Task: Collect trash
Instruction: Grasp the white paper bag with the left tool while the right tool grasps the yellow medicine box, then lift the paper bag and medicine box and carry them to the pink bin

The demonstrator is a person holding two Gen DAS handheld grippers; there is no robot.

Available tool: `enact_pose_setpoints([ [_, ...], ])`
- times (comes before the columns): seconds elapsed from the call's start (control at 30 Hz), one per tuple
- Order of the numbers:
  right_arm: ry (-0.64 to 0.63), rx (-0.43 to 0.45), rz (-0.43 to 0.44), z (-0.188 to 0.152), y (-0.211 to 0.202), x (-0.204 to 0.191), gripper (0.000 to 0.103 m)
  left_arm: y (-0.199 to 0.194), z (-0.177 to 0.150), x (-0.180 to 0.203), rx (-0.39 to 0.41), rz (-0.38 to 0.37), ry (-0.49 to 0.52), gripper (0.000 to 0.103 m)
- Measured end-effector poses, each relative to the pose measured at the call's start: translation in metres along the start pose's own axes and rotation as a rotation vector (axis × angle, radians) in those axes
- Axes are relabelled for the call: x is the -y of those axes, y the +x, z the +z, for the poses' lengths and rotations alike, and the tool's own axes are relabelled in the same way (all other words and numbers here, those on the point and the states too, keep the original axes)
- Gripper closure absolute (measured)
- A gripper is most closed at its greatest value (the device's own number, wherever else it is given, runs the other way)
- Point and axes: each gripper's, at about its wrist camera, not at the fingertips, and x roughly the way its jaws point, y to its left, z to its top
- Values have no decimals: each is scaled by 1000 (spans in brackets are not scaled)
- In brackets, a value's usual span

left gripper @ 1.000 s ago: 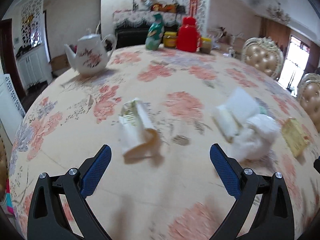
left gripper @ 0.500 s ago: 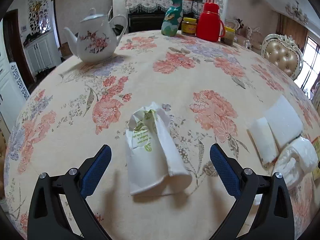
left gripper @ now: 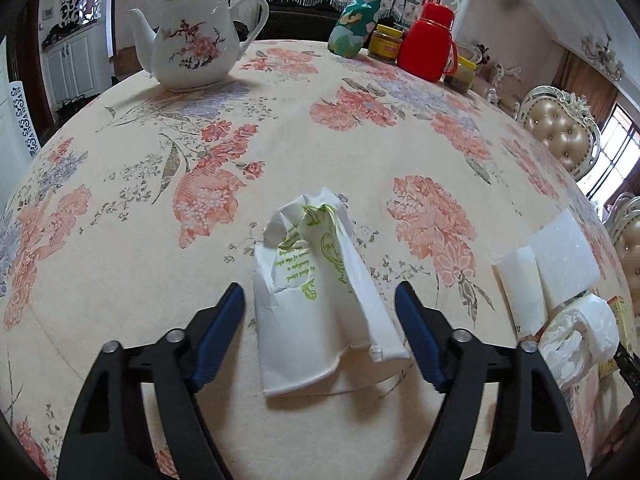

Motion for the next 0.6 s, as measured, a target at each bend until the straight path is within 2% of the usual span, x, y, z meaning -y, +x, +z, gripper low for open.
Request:
enact_pose_setpoints([
  [0.07, -2, 1, 0, 0, 0, 0, 53, -1, 0, -1, 3, -10, -4, 44],
  [0.2, -21, 8, 14, -1, -2, -3, 53, -2, 0, -4, 8, -39, -19, 49],
  [0.23, -29, 14, 16, -1, -3, -5, 53, -2, 0, -5, 8, -42, -23, 56],
  [0.43, -24, 3, 25, -1, -2, -3, 53, -5, 1, -7, 28, -44, -43, 57],
  [0.6, -6, 30, 32, -7, -13, -1, 53, -30, -14, 6, 82, -27, 9, 57],
])
